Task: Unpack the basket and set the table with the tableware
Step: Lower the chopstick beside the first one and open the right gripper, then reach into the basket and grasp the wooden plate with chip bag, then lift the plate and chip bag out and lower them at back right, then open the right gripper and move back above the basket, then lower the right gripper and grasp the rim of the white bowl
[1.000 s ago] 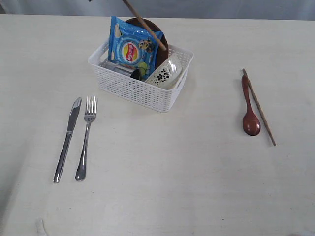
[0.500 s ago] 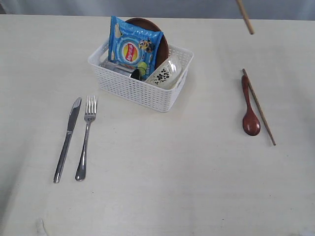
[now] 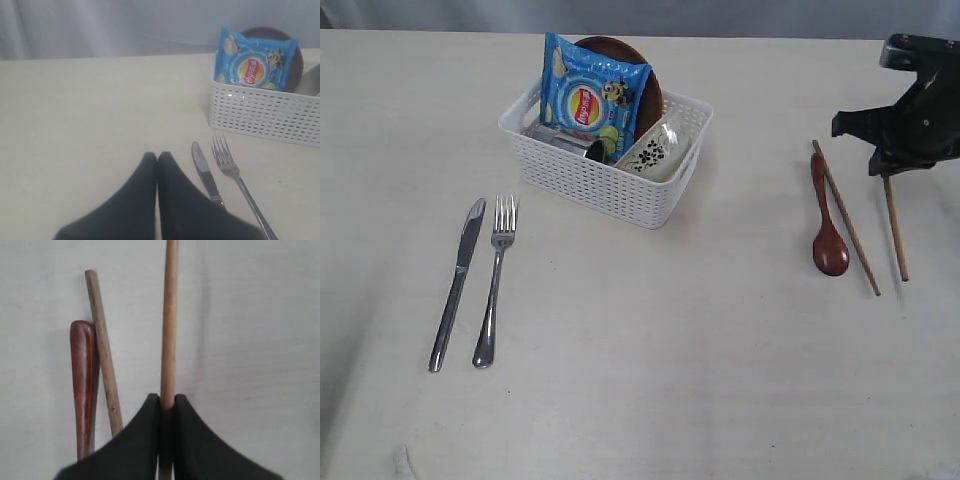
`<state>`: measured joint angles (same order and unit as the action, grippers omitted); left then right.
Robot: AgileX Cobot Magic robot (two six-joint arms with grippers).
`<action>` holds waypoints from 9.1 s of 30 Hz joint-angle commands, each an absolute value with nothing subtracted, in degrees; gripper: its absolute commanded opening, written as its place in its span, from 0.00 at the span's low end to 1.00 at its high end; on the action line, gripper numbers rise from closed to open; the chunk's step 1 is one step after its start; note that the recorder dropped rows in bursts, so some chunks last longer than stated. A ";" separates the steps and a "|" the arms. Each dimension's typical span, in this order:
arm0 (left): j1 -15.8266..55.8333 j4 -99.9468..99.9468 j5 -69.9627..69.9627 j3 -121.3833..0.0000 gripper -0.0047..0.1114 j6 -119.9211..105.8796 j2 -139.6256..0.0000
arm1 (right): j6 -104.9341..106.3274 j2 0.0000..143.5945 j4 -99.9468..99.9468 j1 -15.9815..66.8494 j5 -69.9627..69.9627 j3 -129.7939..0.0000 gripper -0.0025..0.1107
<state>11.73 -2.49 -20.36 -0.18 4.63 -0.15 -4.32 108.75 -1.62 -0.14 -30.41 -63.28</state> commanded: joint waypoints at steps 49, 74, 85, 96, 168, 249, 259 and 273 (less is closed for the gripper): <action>12.01 -3.01 -19.75 0.00 0.04 4.87 0.00 | 28.79 112.91 -23.27 24.32 -44.98 -100.03 0.44; 12.01 -3.01 -19.75 0.00 0.04 4.87 0.00 | 28.29 127.06 -16.71 27.78 -50.15 -108.84 0.50; 12.01 -3.01 -19.75 0.00 0.04 4.87 0.00 | 28.29 126.20 -16.25 28.25 -51.75 -108.84 0.06; 12.01 -3.01 -19.75 0.00 0.04 4.87 0.00 | 28.20 122.59 -10.79 28.10 -55.80 -115.20 0.02; 12.01 -3.01 -19.75 0.00 0.04 4.87 0.00 | 16.10 135.55 -45.60 -13.90 -49.75 -99.78 0.44; 12.01 -3.01 -19.75 0.00 0.04 4.87 0.00 | -31.42 120.52 11.91 36.10 -69.72 -105.52 0.35; 12.01 -3.01 -19.75 0.00 0.04 4.87 0.00 | -34.00 121.21 9.27 36.10 -64.92 -105.52 0.35; 12.01 -3.01 -19.75 0.00 0.04 4.87 0.00 | -36.12 124.84 15.14 36.10 -65.30 -107.17 0.02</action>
